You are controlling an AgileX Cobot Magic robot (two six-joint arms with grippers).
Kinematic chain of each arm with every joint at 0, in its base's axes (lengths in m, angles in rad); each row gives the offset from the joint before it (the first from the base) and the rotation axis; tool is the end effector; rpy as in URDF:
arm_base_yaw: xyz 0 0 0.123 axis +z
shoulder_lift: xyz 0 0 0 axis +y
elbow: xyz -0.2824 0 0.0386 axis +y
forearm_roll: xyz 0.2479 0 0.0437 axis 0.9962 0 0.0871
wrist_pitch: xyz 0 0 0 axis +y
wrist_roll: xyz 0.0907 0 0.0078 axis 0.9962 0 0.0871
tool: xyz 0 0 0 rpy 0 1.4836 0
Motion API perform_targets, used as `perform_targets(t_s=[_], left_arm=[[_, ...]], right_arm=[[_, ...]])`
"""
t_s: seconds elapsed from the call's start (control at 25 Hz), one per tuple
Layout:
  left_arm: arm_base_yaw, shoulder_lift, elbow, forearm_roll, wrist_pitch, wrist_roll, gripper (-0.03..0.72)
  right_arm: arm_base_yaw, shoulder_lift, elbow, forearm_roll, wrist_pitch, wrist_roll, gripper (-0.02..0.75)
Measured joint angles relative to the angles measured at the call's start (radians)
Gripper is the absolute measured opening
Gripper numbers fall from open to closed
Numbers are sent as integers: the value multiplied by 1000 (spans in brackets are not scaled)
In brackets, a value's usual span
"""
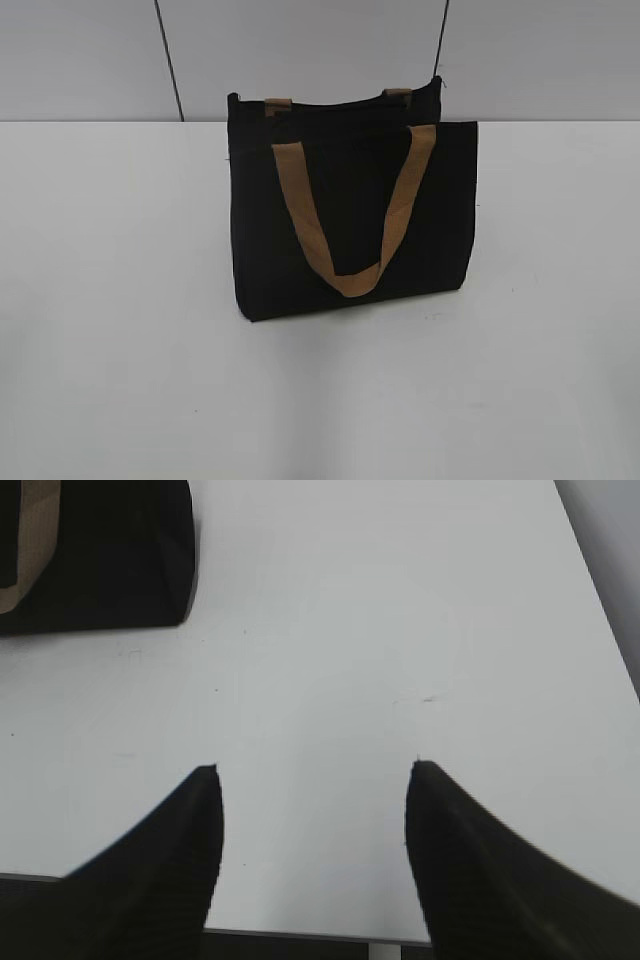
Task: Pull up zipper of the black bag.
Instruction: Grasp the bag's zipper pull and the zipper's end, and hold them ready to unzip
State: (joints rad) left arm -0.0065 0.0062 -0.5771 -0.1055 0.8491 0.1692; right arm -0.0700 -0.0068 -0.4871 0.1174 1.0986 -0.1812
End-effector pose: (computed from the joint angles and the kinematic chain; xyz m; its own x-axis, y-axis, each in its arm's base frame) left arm -0.0081 -0.0072 0.3170 -0.1779 0.1000 -0.9790 0.1023 0.9913 0.0827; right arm -0.0057 0.0099 0.2710 -0.4844 -0.0929 -0.8699 -0.0833 0.9947 -0.0598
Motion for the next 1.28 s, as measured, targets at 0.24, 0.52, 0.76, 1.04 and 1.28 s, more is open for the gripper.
perform_targets(t_s=[0.24, 0.52, 0.76, 1.04, 1.28], left_arm=[[0, 226, -9, -2, -274, 0, 550], [0, 528, 80, -11, -905, 29, 565], [-46, 822, 222, 129, -1374, -93, 540], [-51, 1298, 249, 519, -1726, -252, 529], [-51, 1646, 147, 838, -1843, -334, 529]], right_arm=[[0, 0, 0, 0, 0, 0, 452], [0, 0, 0, 0, 0, 0, 452], [0, 0, 0, 0, 0, 0, 452], [0, 0, 0, 0, 0, 0, 452], [0, 0, 1, 0, 0, 0, 452]])
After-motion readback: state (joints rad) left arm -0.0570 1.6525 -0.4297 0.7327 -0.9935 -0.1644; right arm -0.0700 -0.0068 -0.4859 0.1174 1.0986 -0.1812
